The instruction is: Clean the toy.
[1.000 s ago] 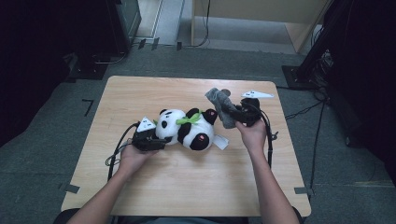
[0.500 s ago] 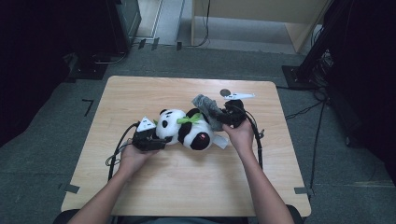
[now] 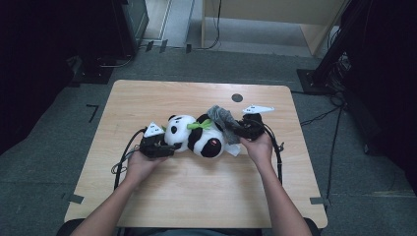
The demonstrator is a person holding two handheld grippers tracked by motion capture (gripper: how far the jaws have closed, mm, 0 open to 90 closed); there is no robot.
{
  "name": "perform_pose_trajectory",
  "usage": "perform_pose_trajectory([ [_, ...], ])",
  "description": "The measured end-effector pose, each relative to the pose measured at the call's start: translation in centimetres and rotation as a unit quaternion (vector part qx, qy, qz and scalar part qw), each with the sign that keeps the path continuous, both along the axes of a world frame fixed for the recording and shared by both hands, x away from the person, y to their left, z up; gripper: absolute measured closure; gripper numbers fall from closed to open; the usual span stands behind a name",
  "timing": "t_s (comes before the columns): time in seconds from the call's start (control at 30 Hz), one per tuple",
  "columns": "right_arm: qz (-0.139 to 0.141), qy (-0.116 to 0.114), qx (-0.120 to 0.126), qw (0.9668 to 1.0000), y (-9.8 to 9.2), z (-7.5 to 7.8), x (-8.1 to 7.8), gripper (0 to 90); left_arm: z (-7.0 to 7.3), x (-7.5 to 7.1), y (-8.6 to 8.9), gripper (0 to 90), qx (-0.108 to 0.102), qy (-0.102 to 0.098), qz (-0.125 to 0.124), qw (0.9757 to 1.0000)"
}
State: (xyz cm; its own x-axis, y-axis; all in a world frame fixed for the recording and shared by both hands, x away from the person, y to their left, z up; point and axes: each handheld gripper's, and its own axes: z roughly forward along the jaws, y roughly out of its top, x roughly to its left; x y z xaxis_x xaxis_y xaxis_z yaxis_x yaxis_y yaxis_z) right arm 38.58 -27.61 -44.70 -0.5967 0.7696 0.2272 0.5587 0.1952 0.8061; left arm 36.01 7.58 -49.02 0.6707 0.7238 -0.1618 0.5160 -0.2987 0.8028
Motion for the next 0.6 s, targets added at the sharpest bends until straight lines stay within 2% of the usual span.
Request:
perform_pose_trajectory([
  [0.1, -0.013, 0.023, 0.009, 0.9996, -0.8, -0.5, 0.3, 76.6, 0.0, 0.1, 0.1, 33.2, -0.002, 0.004, -0.002, 1.0],
  [0.2, -0.023, 0.048, 0.0, 0.9986, -1.6, -1.5, 0.5, 76.7, 0.0, 0.3, 0.1, 33.2, -0.004, 0.007, -0.003, 1.0],
  [0.27, -0.027, 0.067, 0.004, 0.9973, -2.0, -2.2, 0.6, 76.5, 0.0, 0.3, 0.2, 33.2, -0.003, 0.007, -0.003, 1.0],
  [0.33, -0.034, 0.074, 0.019, 0.9965, -2.5, -2.8, 0.7, 76.4, 0.1, 0.2, 0.2, 33.1, -0.002, 0.008, -0.004, 1.0],
  [0.4, -0.044, 0.083, 0.014, 0.9955, -2.9, -3.1, 0.9, 76.4, 0.1, 0.3, 0.2, 33.1, -0.002, 0.009, -0.005, 1.0],
  [0.47, -0.055, 0.084, 0.006, 0.995, -3.3, -3.1, 0.8, 76.4, 0.1, 0.3, 0.3, 33.1, -0.003, 0.01, -0.005, 0.9999],
  [0.53, -0.062, 0.075, 0.014, 0.9951, -3.8, -2.7, 0.6, 76.3, 0.1, 0.3, 0.3, 33.1, -0.003, 0.01, -0.005, 0.9999],
  [0.6, -0.066, 0.058, 0.028, 0.9957, -4.2, -1.7, 0.2, 76.3, 0.1, 0.4, 0.3, 33.1, -0.003, 0.01, -0.005, 0.9999],
])
